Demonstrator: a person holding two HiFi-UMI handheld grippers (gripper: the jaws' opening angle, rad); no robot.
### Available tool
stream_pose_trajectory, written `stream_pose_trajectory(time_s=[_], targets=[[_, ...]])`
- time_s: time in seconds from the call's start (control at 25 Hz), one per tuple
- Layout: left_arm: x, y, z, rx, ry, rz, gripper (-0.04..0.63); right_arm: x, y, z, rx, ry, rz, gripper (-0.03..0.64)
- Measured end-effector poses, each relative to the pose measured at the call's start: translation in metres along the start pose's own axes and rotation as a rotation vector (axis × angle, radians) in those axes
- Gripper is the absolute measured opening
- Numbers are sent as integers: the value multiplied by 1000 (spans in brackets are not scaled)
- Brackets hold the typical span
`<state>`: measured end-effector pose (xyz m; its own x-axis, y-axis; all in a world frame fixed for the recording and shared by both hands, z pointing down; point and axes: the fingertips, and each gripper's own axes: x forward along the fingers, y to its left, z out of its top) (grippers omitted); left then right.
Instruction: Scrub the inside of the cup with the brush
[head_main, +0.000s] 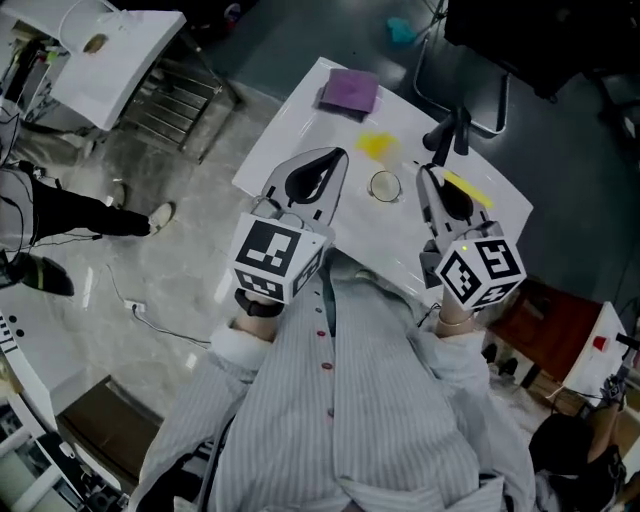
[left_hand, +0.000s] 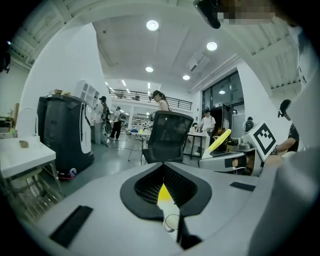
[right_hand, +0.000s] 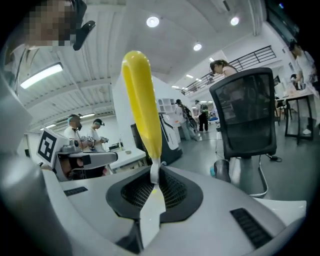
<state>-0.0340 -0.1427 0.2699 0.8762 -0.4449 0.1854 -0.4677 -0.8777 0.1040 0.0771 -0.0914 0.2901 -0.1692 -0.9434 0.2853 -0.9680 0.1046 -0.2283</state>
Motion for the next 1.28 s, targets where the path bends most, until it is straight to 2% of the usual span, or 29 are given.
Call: stream_pose_trajectory(time_s=[0.24, 0.44, 0.6, 0.92, 1.28], targets=[[26, 16, -1, 22, 32, -151, 9, 12, -4, 1, 37, -13, -125, 57], [42, 9, -16, 29, 73, -278, 9, 7, -10, -9, 78, -18, -231, 57], [51, 2, -29, 35, 111, -351, 9, -2, -13, -18, 114, -17, -298, 57], [61, -11, -44, 43, 152, -397, 9, -21, -23, -36, 159, -2, -366, 57], [78, -31, -69, 51, 213, -432, 9, -33, -43, -50, 202, 13, -382, 57]])
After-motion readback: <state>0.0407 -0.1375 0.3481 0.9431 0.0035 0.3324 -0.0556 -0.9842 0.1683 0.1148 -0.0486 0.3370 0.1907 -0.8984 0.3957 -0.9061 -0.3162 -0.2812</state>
